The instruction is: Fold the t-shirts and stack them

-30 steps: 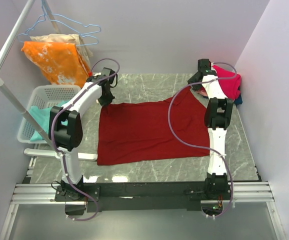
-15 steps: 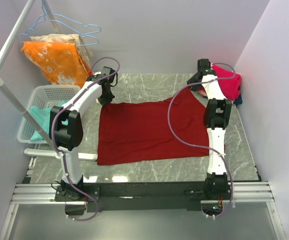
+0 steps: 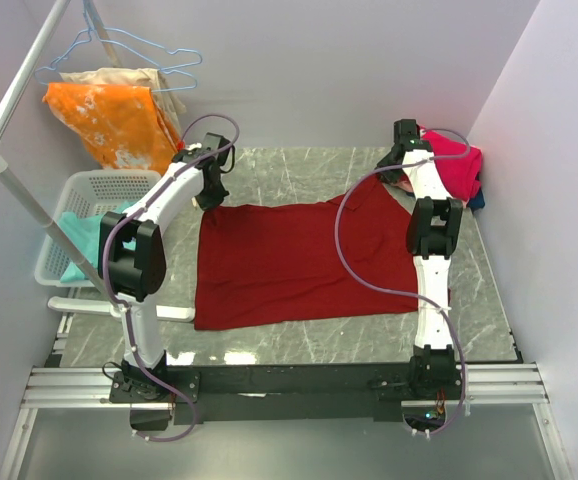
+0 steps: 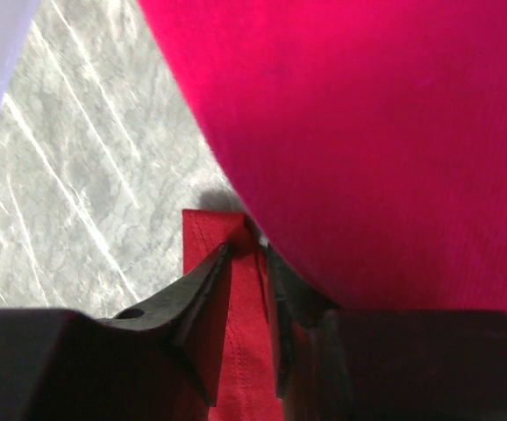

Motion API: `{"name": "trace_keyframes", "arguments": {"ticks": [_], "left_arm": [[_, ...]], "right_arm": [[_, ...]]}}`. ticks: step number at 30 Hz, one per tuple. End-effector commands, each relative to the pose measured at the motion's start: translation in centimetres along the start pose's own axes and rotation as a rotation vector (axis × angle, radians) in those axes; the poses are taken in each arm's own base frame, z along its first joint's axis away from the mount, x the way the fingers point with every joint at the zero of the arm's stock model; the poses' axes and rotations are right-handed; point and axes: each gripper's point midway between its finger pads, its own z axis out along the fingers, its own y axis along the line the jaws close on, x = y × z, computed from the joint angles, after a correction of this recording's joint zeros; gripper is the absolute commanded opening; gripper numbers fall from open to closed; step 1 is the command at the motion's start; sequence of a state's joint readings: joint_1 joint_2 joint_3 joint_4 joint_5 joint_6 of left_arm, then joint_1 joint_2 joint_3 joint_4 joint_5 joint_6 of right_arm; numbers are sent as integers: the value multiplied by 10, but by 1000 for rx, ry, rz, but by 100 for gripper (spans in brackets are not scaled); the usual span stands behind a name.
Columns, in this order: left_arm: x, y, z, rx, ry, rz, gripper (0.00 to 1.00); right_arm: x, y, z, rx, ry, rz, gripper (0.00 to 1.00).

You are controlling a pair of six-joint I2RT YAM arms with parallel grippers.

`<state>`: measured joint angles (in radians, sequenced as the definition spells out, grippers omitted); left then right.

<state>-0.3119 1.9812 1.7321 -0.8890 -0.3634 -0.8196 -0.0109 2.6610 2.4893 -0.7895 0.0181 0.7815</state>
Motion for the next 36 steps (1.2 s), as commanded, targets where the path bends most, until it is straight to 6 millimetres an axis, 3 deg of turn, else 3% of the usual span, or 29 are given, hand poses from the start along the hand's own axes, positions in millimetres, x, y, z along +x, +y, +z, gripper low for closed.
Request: {"name": "trace_keyframes", "arguments": {"ticks": [1, 5, 6, 13, 18, 22, 23, 28, 36], "left_arm": [[-22, -2, -22, 39, -59, -7, 1], [-23, -2, -23, 43, -60, -9, 1], [-22, -1, -23, 41, -58, -7, 1], [-21, 0, -22, 39, -58, -6, 1], [-21, 1, -23, 36, -57, -7, 1], [-22, 1, -23, 35, -62, -11, 1], [-22, 1, -23, 37, -64, -12, 1], [-25, 1, -24, 39, -77, -26, 1], [-26, 6, -28, 28, -89, -33, 1]], "right_arm": [[6, -3, -2, 25, 15, -13, 23], [7, -2, -1, 18, 21, -7, 10], [8, -3, 0, 18, 24, -4, 0], [-1, 0, -8, 18, -14, -1, 0], [-24, 20, -39, -53, -88, -9, 0], [-37, 25, -70, -67, -132, -36, 0], [-27, 34, -80, -81, -128, -72, 0], [-19, 34, -101, -69, -137, -122, 0], [13, 7, -121, -18, -54, -159, 0]]}}
